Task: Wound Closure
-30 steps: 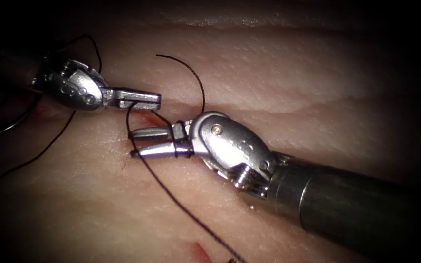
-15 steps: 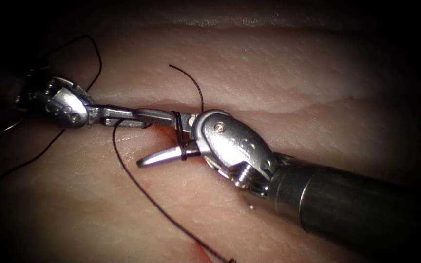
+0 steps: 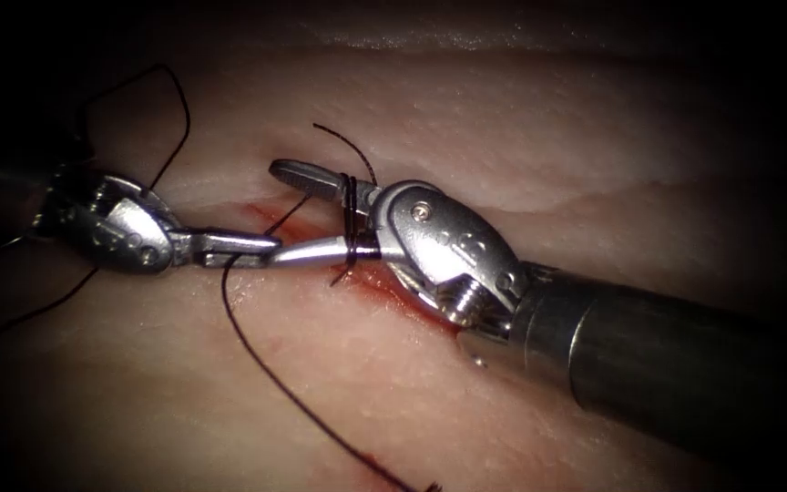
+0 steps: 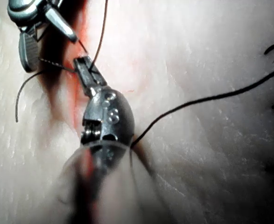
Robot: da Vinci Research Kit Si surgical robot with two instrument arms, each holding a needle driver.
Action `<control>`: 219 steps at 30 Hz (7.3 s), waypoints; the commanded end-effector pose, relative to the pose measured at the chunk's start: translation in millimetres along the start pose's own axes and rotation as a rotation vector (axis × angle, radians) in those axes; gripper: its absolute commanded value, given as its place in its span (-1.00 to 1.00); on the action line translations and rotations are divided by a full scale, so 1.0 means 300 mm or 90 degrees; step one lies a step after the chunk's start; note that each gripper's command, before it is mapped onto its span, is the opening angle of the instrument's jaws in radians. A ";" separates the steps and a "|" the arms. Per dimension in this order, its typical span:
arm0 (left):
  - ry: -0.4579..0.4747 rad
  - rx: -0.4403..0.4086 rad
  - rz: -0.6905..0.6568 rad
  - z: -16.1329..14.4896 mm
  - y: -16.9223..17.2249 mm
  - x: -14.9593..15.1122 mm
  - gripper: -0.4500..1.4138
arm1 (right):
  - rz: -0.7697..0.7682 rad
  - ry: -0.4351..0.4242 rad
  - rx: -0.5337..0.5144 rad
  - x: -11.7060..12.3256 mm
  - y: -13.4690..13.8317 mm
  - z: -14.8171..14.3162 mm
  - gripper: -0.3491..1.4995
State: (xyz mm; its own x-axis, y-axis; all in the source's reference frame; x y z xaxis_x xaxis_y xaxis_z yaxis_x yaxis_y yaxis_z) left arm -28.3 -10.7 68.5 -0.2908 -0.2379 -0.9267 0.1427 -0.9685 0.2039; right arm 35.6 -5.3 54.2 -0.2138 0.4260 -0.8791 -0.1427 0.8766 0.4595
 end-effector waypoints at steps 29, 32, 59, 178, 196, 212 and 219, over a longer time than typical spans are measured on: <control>-0.022 0.032 -0.049 0.009 -0.006 0.020 -1.00 | 0.000 -0.322 -0.283 0.0029 0.0099 0.0036 0.26; -0.026 0.035 -0.051 0.010 -0.008 0.019 -1.00 | -0.017 -0.372 -0.298 0.0022 0.0109 0.0034 0.26; -0.038 0.039 -0.040 0.013 -0.008 0.010 -1.00 | -0.021 -0.540 -0.290 -0.0149 0.0119 0.0054 -1.00; -0.234 0.281 -0.185 0.009 -0.113 -0.047 -1.00 | -0.183 -0.426 -0.253 -0.0269 -0.0564 0.0029 -1.00; -0.123 0.223 -0.224 0.005 -0.094 -0.035 -1.00 | -0.158 -0.371 -0.275 -0.0119 -0.0502 0.0079 0.85; 0.062 0.139 -0.295 -0.009 -0.055 0.002 -1.00 | -0.151 -0.366 -0.212 0.0053 -0.0470 0.0078 0.83; 0.137 0.091 -0.283 -0.017 -0.047 0.014 -1.00 | -0.143 -0.371 -0.173 0.0097 -0.0384 0.0028 0.63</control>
State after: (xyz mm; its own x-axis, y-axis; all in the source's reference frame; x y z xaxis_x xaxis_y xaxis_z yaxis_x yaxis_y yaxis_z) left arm -26.0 1.6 59.0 -0.0861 0.2065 -0.9746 -0.0736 -0.9769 -0.2005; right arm 36.7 -14.5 45.8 0.3938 0.3590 -0.8462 -0.3650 0.9060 0.2145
